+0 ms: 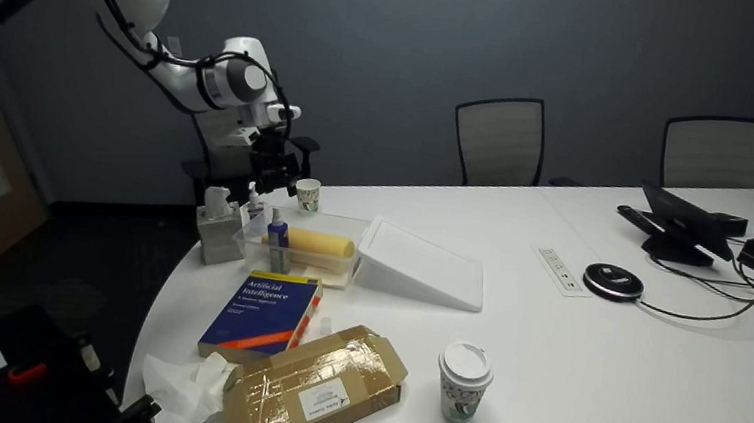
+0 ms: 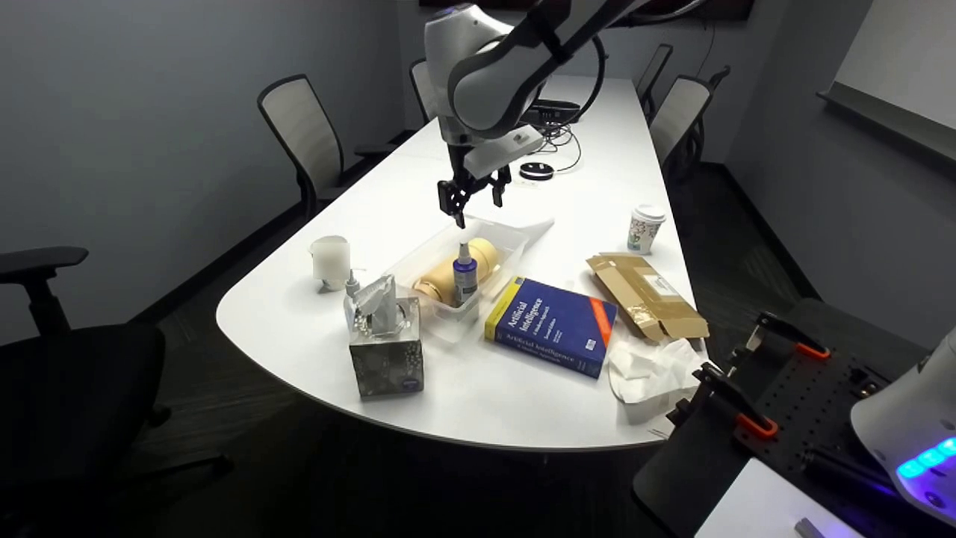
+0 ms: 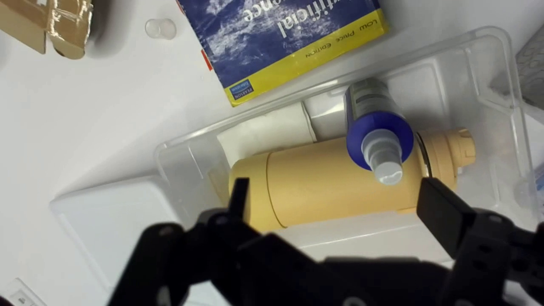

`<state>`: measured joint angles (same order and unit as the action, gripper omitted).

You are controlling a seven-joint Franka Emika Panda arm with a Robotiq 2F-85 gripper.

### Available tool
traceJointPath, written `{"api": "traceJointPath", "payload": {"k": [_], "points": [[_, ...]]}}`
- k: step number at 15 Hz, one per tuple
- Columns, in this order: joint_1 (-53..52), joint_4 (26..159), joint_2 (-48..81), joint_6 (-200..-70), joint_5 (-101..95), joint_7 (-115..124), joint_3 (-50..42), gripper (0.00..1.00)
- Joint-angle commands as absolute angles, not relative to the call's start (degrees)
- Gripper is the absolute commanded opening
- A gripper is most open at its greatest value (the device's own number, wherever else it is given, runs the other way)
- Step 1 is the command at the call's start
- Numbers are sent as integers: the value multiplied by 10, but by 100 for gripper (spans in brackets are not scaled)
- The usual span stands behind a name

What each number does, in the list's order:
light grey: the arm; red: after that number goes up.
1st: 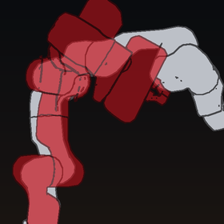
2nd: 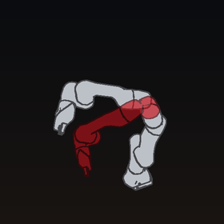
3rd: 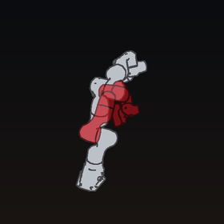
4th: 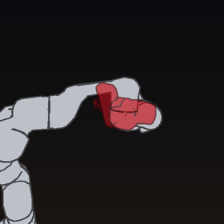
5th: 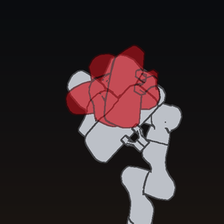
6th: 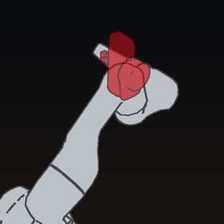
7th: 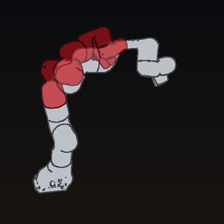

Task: Open the storage bin, then place the blue bottle inside it

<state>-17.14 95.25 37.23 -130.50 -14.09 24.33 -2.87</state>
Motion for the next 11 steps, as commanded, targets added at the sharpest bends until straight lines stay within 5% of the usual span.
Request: {"api": "traceJointPath", "payload": {"k": [1, 11], "points": [[-136, 1015, 290, -1293, -99, 182, 1, 100], [-103, 1071, 205, -1275, -74, 134, 19, 100]]}}
